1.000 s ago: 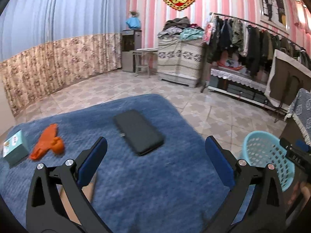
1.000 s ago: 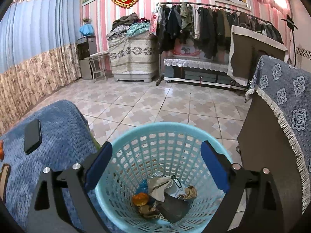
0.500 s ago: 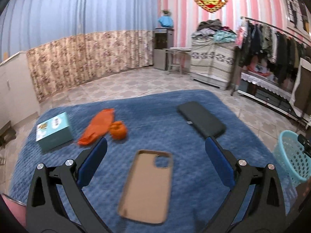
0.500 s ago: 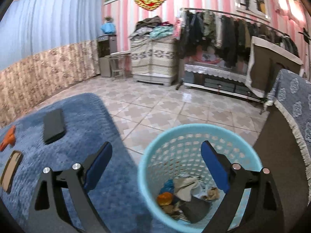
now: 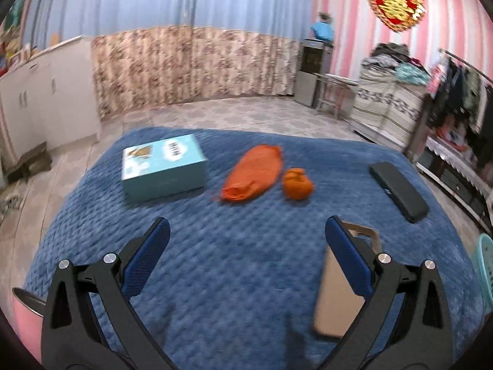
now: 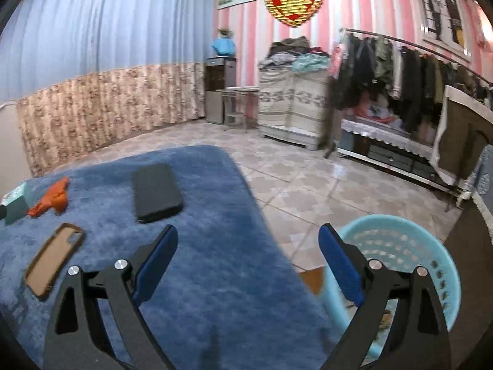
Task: Collect trash
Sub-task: 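Move both open tools back over the remaining items on the rug, then grasp the orange plastic bag with the left tool while the right tool grasps the orange peel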
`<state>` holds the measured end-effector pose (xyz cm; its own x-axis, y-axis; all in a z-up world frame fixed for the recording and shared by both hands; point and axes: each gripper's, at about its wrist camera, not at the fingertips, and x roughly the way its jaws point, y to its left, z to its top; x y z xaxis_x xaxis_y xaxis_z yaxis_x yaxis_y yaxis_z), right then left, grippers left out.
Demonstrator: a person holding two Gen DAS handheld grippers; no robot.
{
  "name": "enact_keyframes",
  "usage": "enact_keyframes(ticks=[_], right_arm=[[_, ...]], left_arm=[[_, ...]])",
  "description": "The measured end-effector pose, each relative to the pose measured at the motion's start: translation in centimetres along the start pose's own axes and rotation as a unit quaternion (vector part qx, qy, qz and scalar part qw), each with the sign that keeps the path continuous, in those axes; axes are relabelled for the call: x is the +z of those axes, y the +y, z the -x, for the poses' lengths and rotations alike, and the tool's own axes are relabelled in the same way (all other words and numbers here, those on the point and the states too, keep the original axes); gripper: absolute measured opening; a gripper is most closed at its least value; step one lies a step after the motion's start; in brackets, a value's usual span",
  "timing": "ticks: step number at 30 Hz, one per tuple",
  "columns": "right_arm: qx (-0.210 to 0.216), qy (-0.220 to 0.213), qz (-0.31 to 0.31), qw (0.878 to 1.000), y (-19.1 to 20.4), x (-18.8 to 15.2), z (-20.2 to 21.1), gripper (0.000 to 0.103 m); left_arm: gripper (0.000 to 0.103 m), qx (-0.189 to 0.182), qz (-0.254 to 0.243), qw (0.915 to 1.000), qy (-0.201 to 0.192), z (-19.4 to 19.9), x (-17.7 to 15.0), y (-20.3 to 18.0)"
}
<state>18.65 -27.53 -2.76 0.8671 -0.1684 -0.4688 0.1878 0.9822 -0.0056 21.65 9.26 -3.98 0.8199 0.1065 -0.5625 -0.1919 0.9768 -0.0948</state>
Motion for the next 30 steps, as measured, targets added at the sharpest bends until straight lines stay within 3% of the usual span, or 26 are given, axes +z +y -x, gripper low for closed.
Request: enact_keyframes(ticks=[7, 12, 18, 24, 27, 29, 30], right_arm=[[0.050, 0.023, 0.040, 0.998, 5.0, -1.0, -1.7, 0.099], [0.061, 0.029, 0.064, 0.996, 6.7, -1.1, -2.8, 0.099], [0.064, 0.054, 0.063, 0.994, 6.5, -2.1, -4.3, 0.099], [0.067, 0.073, 0.046, 0.994, 6.2, -2.3, -5.5, 0.099], [0.068, 0.078, 0.046, 0.994, 6.4, -2.4, -5.9, 0.099], [0.069, 0.081, 0.048, 0.993, 6.5, -2.4, -6.0, 0.099], [0.069, 0.082, 0.048, 0.993, 6.5, -2.3, -6.1, 0.099]], left_arm=[[0.097, 0.029, 0.009, 0.9995, 0.013, -2.7, 0.2, 2.1], [0.094, 0.024, -0.014, 0.9993, 0.026, -5.9, 1.0, 0.9], [0.073, 0.006, -0.038, 0.9979, 0.052, -10.2, 2.7, -0.5], [0.068, 0.001, -0.056, 0.9945, 0.088, -13.6, 3.3, -1.2], [0.057, -0.002, -0.049, 0.9918, 0.118, -15.1, 3.1, -0.9], [0.042, -0.003, -0.040, 0.9911, 0.127, -15.6, 3.1, -0.5], [0.041, -0.005, -0.034, 0.9914, 0.126, -15.6, 3.2, -0.2]])
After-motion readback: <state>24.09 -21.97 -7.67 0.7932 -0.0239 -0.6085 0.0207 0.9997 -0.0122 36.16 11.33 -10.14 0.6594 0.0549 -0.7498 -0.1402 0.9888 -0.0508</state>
